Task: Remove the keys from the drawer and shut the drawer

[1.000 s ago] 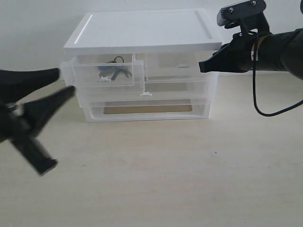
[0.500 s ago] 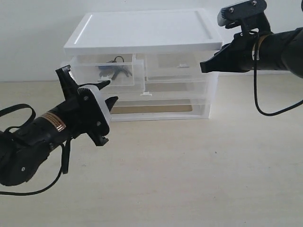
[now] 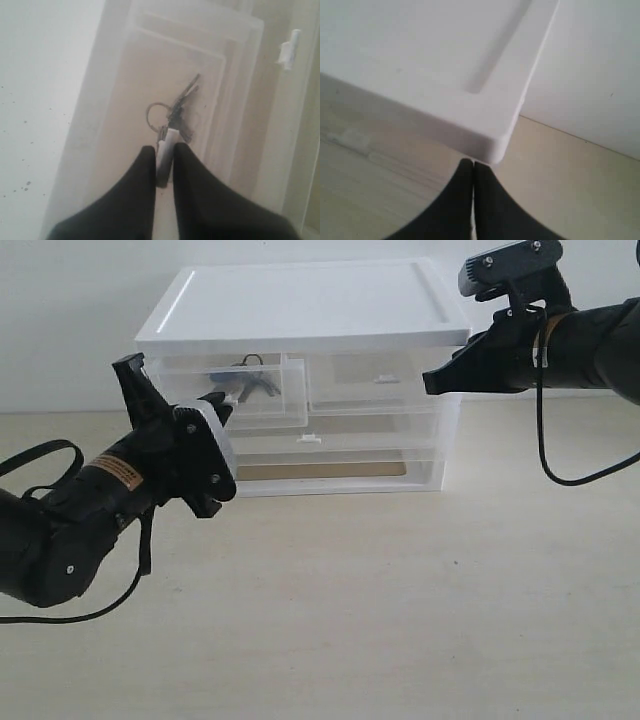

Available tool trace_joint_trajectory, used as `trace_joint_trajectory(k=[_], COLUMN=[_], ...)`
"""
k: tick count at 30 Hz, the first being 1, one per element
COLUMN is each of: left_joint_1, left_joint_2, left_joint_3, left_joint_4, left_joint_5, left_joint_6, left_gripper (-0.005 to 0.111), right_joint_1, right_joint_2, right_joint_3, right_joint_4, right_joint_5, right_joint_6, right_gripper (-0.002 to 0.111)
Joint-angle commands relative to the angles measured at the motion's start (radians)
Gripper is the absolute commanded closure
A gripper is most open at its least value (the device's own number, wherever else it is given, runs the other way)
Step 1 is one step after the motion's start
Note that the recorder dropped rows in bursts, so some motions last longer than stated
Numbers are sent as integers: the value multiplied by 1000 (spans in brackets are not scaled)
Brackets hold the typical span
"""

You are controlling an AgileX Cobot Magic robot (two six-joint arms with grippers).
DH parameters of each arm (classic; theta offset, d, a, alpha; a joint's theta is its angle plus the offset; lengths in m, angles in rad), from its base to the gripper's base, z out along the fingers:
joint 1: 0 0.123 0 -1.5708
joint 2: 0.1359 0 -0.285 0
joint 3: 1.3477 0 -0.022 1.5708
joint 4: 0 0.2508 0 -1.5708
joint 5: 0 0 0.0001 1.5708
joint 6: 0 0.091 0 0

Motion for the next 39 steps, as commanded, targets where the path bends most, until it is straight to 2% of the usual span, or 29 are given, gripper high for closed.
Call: trace_joint_trajectory(k=[1, 4, 9, 13, 24, 26, 28, 33, 35, 37, 39], left_joint_1=[-5, -15, -70, -134, -134, -134, -134, -134, -134, -134, -134], left_joint_2=[-14, -41, -108, -142, -142, -142, -142, -176, -216, -275, -358], left_joint_3=[33, 86, 165, 258, 368, 372, 376, 399, 408, 424, 441], left_joint_4=[0, 2, 13, -70, -35, 24, 101, 241, 242, 233, 235], left_joint_5=[-37, -94, -96, -112, -152, -152, -152, -152, -152, -152, -152], left_joint_6=[49, 59, 59, 61, -59, -103, -120, -178, -231, -315, -441], left_gripper=[102, 102, 102, 102, 102, 102, 96, 64, 54, 51, 53], right_joint_1=[-17, -17, -17, -17, -17, -17, -17, -17, -17, -17, -17], right_joint_2=[-5, -1, 23, 33, 33, 33, 33, 33, 33, 33, 33], right_joint_3=[-14, -14, -14, -14, -14, -14, -14, -14, -14, -14, -14], right_joint_4=[4, 4, 4, 8, 8, 8, 8, 8, 8, 8, 8], right_joint_5=[-53, -60, -88, -98, -102, -102, -102, -102, -102, -102, -102], right_joint_6=[-4, -4, -4, 0, 13, 13, 13, 14, 12, 12, 14], right_gripper=[108, 108, 108, 108, 108, 108, 108, 108, 108, 108, 108])
